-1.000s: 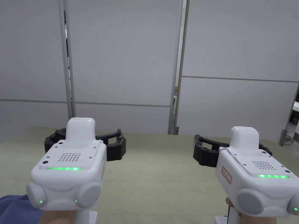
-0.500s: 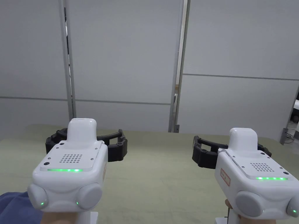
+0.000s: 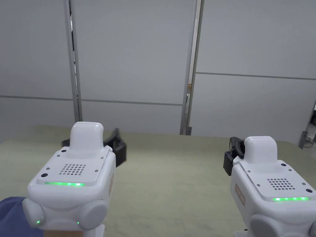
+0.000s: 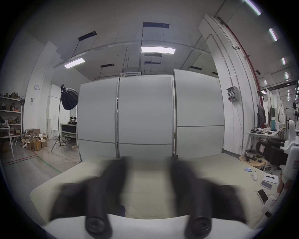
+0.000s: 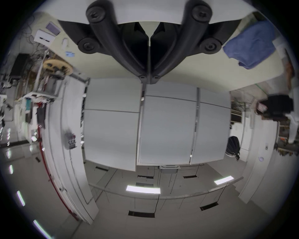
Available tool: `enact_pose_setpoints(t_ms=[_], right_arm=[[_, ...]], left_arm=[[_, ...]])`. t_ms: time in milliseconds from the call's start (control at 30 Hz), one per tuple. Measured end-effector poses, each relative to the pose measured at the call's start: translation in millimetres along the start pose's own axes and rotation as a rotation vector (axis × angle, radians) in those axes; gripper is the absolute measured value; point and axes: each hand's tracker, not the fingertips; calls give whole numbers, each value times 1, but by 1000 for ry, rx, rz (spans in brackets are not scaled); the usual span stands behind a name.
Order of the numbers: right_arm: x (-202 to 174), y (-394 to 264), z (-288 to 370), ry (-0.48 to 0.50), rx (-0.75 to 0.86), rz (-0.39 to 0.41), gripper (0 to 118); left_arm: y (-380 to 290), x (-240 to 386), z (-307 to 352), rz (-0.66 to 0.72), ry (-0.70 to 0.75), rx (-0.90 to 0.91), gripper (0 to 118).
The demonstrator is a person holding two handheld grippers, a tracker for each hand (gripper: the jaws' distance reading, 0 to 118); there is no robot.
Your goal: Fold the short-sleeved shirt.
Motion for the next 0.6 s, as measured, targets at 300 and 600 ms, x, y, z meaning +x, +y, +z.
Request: enact_pose_setpoints(t_ms=[300, 600], right_arm=[[-3, 1, 4, 73, 10, -10, 2], [-111, -3, -14, 326, -30, -27, 2]], left_arm=[[-6, -4, 7, 60, 9, -15, 0], [-31, -125, 6, 104, 258, -145, 0]])
